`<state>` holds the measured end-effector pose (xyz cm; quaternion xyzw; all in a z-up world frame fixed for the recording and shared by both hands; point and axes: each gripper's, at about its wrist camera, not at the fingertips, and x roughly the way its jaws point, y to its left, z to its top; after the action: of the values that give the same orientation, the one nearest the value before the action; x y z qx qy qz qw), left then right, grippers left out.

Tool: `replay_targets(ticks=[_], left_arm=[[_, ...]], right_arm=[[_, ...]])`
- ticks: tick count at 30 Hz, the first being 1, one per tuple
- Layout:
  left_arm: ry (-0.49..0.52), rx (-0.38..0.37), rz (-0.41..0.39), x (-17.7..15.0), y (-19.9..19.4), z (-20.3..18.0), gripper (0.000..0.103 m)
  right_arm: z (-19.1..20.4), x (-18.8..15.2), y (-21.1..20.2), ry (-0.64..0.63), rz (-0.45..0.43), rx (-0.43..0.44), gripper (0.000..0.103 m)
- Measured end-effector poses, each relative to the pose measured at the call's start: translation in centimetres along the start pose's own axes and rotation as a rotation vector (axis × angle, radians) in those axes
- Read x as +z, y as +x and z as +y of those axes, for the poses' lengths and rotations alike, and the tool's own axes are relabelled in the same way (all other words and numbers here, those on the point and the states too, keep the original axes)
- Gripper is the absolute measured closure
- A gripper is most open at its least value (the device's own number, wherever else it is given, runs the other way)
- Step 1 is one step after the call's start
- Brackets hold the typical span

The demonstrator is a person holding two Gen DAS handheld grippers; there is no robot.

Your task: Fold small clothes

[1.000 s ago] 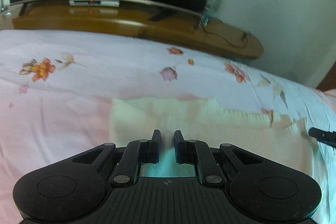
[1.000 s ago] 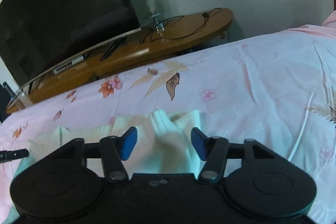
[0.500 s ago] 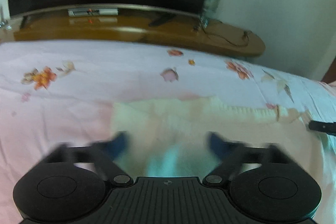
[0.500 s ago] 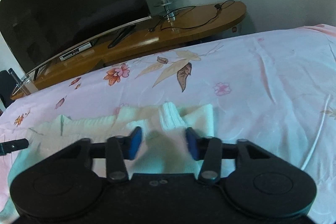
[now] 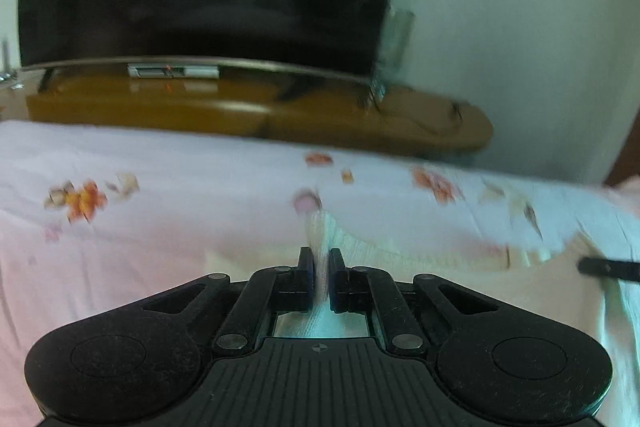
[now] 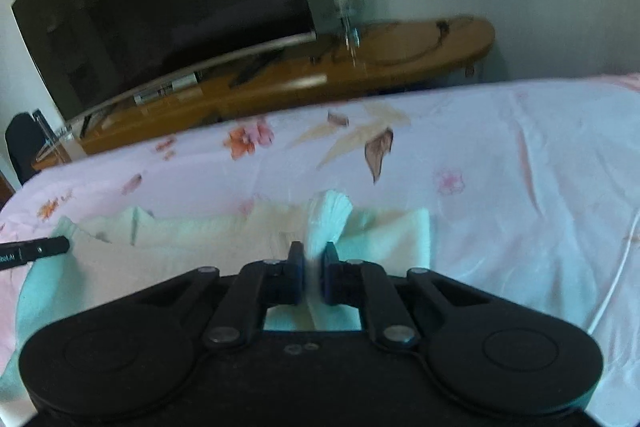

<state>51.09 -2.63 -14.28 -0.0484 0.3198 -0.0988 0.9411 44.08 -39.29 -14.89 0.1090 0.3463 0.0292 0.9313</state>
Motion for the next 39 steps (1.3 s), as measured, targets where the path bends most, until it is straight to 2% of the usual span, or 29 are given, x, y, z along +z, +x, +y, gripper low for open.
replay_targets(ticks=[2, 4, 7, 9, 11, 13, 14, 18, 21, 24, 26, 28, 30, 35, 39], left_arm=[[-0.033, 0.031, -0.007, 0.5, 1.1, 0.5, 0.096], [-0.029, 0.053, 0.025, 0.2, 2.6, 0.4, 0.096], [0.023, 0.084, 0.084, -1.5, 4.3, -0.5, 0.096], [0.034, 0.093, 0.072, -2.0, 4.3, -0.7, 0.095], [0.017, 0.095, 0.086, -1.7, 3.9, -0.6, 0.095], [0.016, 0.102, 0.085, -1.4, 2.9, -0.4, 0.095], [0.017, 0.103, 0.079, -1.3, 2.0, -0.4, 0.095], [0.02, 0.055, 0.053, -2.0, -1.4, -0.8, 0.094], [0.061, 0.02, 0.073, -3.5, -2.5, -2.1, 0.094], [0.028, 0.032, 0.138, -5.6, -2.1, -2.0, 0.093], [-0.019, 0.019, 0.104, -6.6, -2.4, -1.0, 0.094], [-0.06, 0.019, 0.11, -6.6, -2.5, -0.5, 0.094], [-0.055, 0.029, 0.121, -6.5, -2.5, -0.7, 0.094], [-0.063, 0.068, 0.126, -5.9, -3.5, -1.9, 0.093], [-0.039, 0.004, 0.097, -5.1, -3.8, -4.3, 0.093]], right_arm=[[-0.2, 0.6, -0.1, 0.018, -0.023, -0.017, 0.094], [-0.3, 0.8, 0.5, 0.024, -0.023, -0.047, 0.095], [-0.3, 0.4, 2.4, 0.022, 0.04, -0.084, 0.095], [-0.2, -0.2, 2.9, 0.005, 0.058, -0.109, 0.094], [-0.2, -0.4, 2.9, -0.001, 0.062, -0.122, 0.09], [-0.1, -0.2, 2.0, -0.001, 0.037, -0.154, 0.077], [-0.1, -0.2, 1.3, -0.009, 0.015, -0.166, 0.077], [0.8, -0.4, -1.5, -0.009, -0.041, -0.122, 0.077], [2.1, -1.5, -2.0, -0.04, -0.008, -0.081, 0.077], [2.3, -3.1, -1.3, -0.054, 0.045, -0.105, 0.077], [1.7, -4.3, -0.9, -0.07, 0.054, -0.14, 0.078], [1.4, -4.4, -0.9, -0.092, 0.041, -0.156, 0.078], [1.0, -4.1, -0.8, -0.059, 0.052, -0.154, 0.078], [2.3, -4.3, -1.6, -0.069, 0.063, -0.209, 0.078], [5.7, -4.3, -3.2, -0.082, 0.023, -0.119, 0.075]])
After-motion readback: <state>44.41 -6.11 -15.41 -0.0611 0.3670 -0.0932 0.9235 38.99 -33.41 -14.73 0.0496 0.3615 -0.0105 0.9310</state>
